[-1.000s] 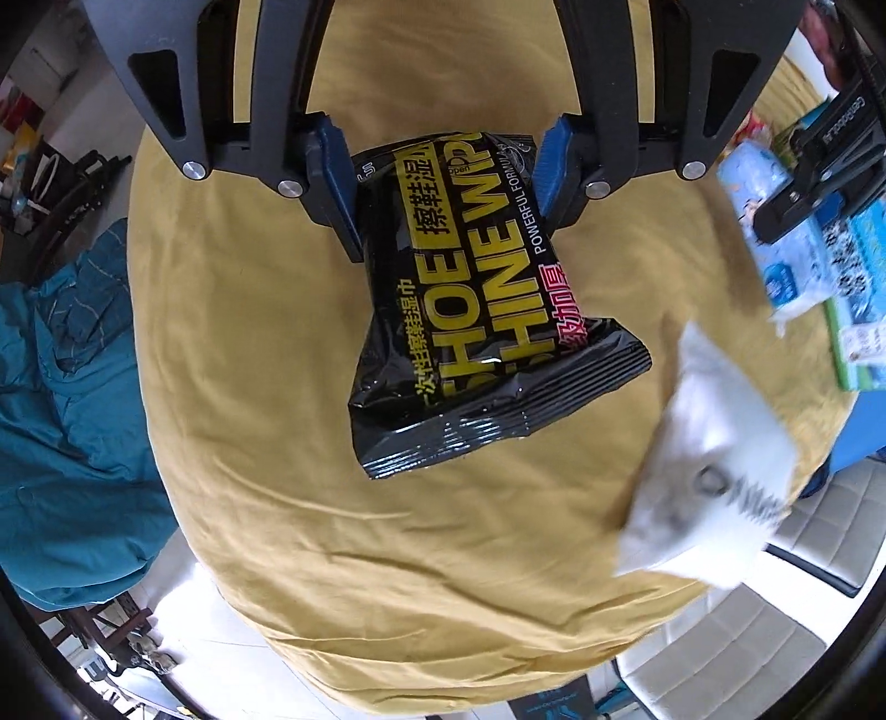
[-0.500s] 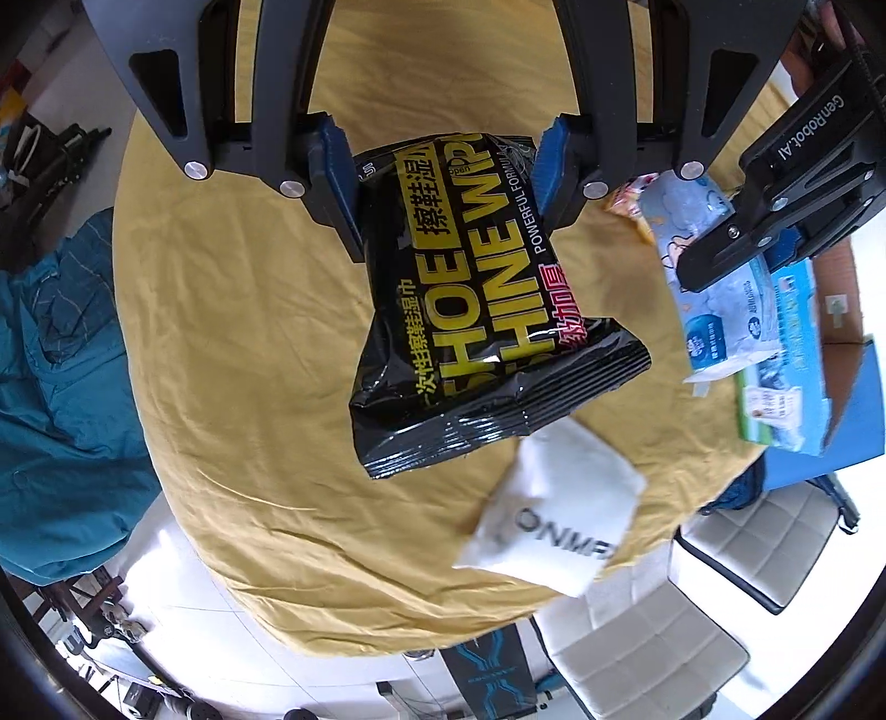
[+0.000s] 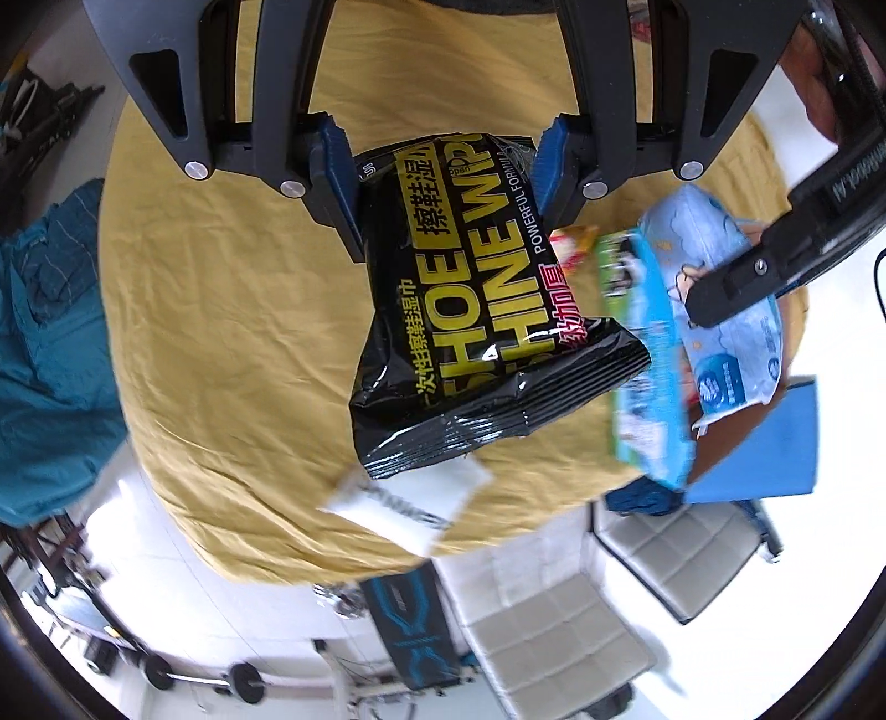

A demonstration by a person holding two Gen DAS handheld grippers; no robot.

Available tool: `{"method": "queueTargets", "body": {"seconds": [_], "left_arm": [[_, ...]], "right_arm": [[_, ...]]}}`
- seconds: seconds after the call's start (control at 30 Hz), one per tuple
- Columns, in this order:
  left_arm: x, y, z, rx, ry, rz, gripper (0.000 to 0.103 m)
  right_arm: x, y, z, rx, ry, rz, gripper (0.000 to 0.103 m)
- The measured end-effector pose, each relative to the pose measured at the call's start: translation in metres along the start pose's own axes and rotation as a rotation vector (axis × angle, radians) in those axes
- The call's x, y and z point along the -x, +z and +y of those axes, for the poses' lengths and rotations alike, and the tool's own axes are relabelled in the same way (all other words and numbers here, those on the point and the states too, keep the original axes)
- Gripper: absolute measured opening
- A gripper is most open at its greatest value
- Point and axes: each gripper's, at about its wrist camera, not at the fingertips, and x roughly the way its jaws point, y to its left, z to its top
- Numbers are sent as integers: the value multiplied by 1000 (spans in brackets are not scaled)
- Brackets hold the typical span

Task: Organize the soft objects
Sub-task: 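Carry milk pack with left tool while right tool carries black wipe pack into box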

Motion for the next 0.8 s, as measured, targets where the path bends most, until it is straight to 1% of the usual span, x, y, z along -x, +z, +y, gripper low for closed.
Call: {"method": "queueTargets", "body": {"seconds": [0.13,0.23,0.37,0.43,0.53,0.63,0.7,0.8], "left_arm": [[28,0,46,33,32,-32,38],[42,-1,84,63,59,-42,38],[52,-1,135,99,104,-41,38],[54,1,163,116,131,-35,38],[50,5,200,140,165,-17,38],[38,12,236,172,182,9,38],[27,17,254,185,188,31,38],[6,25,282,201,195,68,38]], "right_arm": [[8,-3,52,50,42,-10,55],[4,-1,94,86,70,-7,55],[-14,3,154,127,93,18,55],[-25,4,178,141,97,31,55],[-46,9,211,158,90,54,55],[-71,15,239,169,70,82,55],[-89,18,254,167,51,102,55],[-117,21,264,150,28,139,55]]}}
